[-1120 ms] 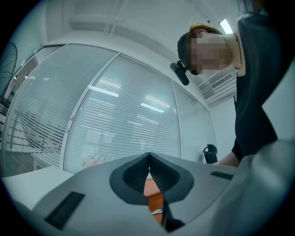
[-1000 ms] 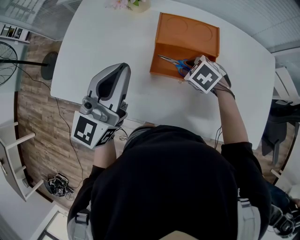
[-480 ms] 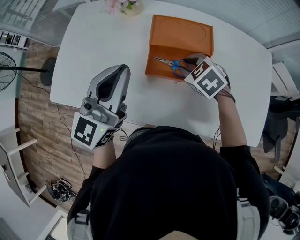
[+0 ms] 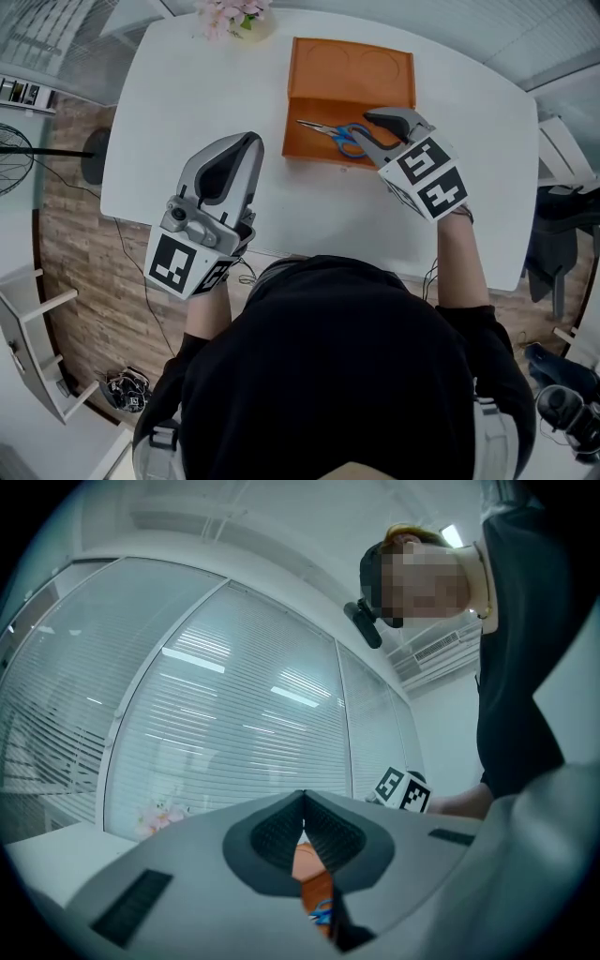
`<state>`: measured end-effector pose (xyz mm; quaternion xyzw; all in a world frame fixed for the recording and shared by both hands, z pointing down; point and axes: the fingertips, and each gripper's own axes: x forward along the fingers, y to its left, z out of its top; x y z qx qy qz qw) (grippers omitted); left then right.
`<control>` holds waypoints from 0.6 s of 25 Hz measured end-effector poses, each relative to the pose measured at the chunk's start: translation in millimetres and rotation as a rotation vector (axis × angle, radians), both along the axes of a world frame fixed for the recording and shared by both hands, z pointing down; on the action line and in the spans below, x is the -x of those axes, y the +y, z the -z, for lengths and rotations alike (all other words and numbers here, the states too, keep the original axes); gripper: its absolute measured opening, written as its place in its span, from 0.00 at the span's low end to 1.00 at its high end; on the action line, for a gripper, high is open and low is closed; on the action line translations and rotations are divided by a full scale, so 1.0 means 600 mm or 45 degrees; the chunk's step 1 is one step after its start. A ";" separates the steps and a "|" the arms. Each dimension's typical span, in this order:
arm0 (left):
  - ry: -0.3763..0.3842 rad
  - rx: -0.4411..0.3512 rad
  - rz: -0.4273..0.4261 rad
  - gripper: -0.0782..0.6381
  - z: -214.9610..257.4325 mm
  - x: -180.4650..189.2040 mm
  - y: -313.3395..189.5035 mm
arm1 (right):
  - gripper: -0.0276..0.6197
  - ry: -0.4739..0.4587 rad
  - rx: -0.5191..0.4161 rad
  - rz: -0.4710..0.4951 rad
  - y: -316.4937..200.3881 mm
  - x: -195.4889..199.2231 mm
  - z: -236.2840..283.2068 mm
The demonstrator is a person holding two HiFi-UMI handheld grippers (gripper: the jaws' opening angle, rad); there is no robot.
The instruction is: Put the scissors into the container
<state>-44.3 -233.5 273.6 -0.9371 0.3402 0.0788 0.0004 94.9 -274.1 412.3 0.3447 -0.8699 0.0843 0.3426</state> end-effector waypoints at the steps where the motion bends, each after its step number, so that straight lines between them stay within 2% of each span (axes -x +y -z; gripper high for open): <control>1: -0.001 -0.002 -0.006 0.13 0.001 -0.003 0.000 | 0.22 -0.034 -0.015 -0.008 0.002 -0.001 0.009; 4: -0.008 -0.005 -0.018 0.13 0.002 -0.009 0.000 | 0.22 -0.093 -0.050 -0.026 0.006 -0.006 0.025; 8: -0.005 -0.010 -0.032 0.13 0.007 -0.017 0.002 | 0.22 -0.084 -0.097 -0.046 0.008 -0.017 0.031; 15: 0.016 -0.011 -0.064 0.13 0.016 -0.031 0.002 | 0.22 -0.171 -0.146 -0.101 0.013 -0.026 0.055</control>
